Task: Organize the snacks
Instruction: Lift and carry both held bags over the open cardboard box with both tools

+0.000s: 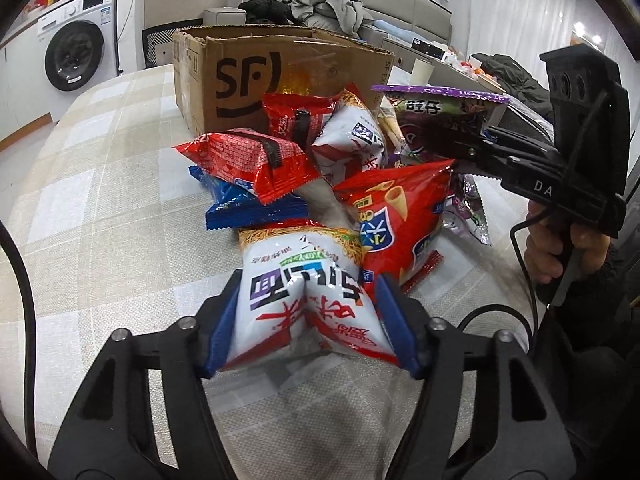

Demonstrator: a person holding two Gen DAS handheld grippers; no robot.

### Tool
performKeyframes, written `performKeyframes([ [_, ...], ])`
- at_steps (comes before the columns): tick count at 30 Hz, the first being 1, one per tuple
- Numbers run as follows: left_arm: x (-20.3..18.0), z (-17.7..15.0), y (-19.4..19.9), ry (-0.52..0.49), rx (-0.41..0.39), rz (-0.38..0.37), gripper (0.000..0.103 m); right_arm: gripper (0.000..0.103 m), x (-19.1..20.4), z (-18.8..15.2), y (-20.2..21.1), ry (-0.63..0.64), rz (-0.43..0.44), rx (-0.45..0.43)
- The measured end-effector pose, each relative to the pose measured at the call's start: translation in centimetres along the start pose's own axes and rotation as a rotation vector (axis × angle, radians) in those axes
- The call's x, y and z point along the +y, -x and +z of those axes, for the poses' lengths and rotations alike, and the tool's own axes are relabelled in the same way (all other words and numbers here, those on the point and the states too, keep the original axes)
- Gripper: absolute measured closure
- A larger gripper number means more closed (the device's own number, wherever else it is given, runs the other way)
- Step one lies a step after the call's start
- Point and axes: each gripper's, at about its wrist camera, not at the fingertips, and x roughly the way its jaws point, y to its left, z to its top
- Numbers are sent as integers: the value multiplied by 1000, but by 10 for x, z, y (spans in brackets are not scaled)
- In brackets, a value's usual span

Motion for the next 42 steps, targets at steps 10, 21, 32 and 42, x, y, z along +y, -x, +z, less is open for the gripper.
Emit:
performKeyframes([
  [10,5,-11,15,-10,-30,9,58,71,0,0,5,-1,5,-27],
  [21,18,-6,43,45,-140,-48,58,71,-5,2,15,-23,3,-84],
  [32,19,9,71,65,-244,-68,58,71,-15,13,23,-73,18,-112],
  [42,25,40,84,94,-325,-11,58,71,-20,37,29,-98,15,-140],
])
